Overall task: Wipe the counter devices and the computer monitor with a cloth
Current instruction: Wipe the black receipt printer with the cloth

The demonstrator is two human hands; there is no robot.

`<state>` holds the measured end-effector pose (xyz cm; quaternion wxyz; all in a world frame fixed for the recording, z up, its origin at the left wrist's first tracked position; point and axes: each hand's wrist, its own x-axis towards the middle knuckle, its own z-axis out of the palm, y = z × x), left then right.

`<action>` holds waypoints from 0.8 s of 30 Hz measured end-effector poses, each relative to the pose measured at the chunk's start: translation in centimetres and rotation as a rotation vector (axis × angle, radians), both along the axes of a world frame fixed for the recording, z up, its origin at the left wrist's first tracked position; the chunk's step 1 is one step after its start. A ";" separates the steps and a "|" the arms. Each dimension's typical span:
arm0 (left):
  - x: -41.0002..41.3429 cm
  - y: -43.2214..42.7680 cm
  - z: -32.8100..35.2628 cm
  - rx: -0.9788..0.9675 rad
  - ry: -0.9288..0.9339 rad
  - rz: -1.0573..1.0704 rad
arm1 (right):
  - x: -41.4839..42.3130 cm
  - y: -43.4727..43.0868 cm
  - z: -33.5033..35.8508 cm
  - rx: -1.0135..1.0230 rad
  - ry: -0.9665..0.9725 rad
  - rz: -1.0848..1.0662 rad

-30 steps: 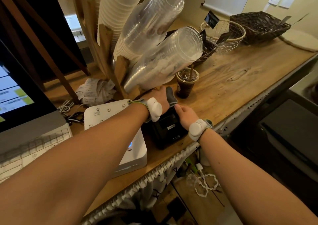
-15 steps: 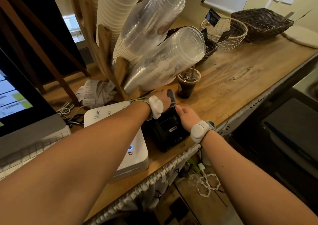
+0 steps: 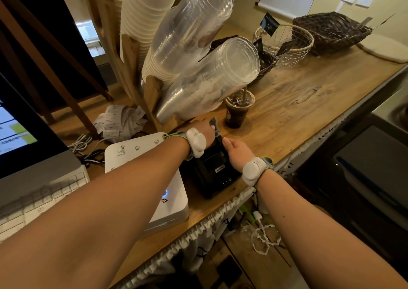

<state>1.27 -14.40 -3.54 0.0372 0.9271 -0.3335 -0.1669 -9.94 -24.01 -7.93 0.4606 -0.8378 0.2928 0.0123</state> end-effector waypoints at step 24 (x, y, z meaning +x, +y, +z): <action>-0.5 -0.2 1.8 -0.147 0.174 0.064 | 0.2 -0.4 1.9 -0.025 -0.016 0.148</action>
